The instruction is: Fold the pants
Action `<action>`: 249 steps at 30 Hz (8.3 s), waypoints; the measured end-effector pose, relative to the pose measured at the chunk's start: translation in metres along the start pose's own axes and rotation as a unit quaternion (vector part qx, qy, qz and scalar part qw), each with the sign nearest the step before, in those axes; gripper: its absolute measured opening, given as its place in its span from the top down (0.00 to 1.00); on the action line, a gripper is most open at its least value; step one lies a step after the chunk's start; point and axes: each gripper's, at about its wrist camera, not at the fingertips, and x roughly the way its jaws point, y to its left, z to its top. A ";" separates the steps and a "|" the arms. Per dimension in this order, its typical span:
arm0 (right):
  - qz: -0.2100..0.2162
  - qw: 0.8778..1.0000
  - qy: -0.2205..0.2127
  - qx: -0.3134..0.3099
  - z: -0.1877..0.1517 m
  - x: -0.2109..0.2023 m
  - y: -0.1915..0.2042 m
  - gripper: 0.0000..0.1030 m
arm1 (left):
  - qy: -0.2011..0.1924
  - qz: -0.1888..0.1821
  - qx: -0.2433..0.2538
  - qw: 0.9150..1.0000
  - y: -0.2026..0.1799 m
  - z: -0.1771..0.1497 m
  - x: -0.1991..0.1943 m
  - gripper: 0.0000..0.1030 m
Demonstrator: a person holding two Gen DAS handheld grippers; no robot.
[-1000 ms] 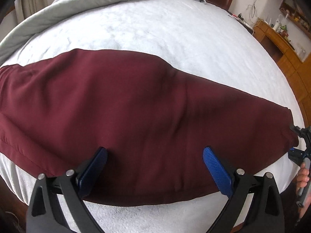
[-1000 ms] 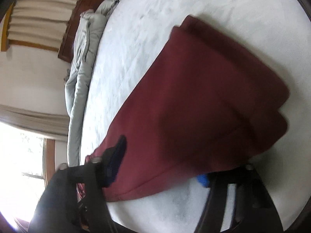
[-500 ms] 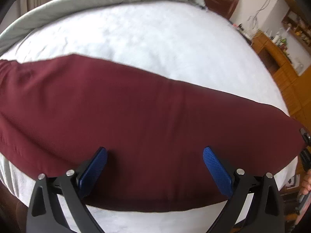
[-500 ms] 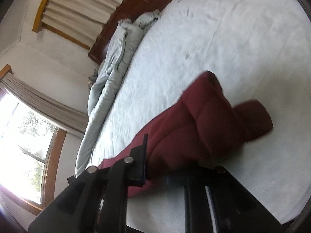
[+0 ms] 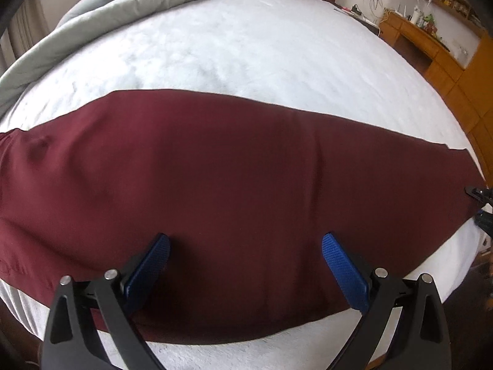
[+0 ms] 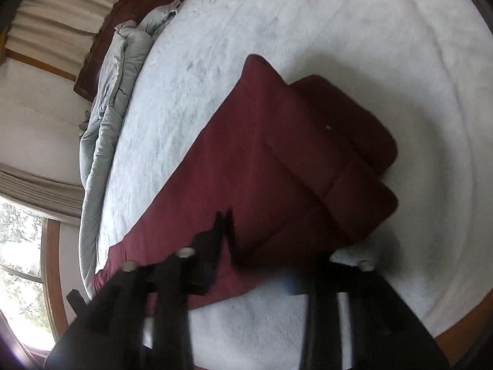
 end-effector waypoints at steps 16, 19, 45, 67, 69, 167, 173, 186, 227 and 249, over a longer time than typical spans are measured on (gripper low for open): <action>0.103 0.993 -0.053 -0.022 0.028 -0.027 0.031 0.84 | 0.008 -0.023 -0.014 1.000 -0.004 -0.008 -0.005 0.04; 0.151 0.975 -0.056 -0.150 0.016 -0.043 0.092 0.84 | 0.009 -0.011 -0.005 1.000 -0.008 -0.008 -0.002 0.04; -0.042 0.999 -0.029 -0.005 0.022 -0.047 -0.011 0.78 | 0.029 -0.025 -0.024 0.999 -0.008 -0.002 -0.003 0.04; -0.039 0.999 -0.019 -0.014 0.045 -0.032 -0.027 0.78 | 0.033 -0.024 0.009 0.999 -0.032 -0.003 0.001 0.04; -0.041 0.999 -0.027 -0.017 0.042 -0.043 -0.022 0.49 | 0.035 -0.023 0.008 0.999 -0.033 -0.002 0.003 0.04; 0.106 0.979 0.086 -0.153 -0.106 0.033 0.198 0.26 | 0.061 -0.135 -0.185 0.971 0.029 -0.005 0.001 0.58; 0.108 0.985 0.078 -0.113 -0.097 0.032 0.177 0.25 | 0.015 -0.153 -0.197 0.968 0.047 -0.008 -0.026 0.75; 0.128 0.975 0.172 -0.047 -0.087 0.101 0.156 0.17 | 0.006 -0.122 -0.229 0.966 0.091 -0.029 -0.021 0.74; -0.073 0.916 0.123 -0.374 -0.156 0.099 0.306 0.34 | -0.048 0.055 -0.201 0.977 0.195 -0.069 -0.130 0.05; -0.108 0.903 0.159 -0.385 -0.181 0.147 0.305 0.25 | -0.055 -0.001 -0.405 0.913 0.330 -0.076 -0.095 0.06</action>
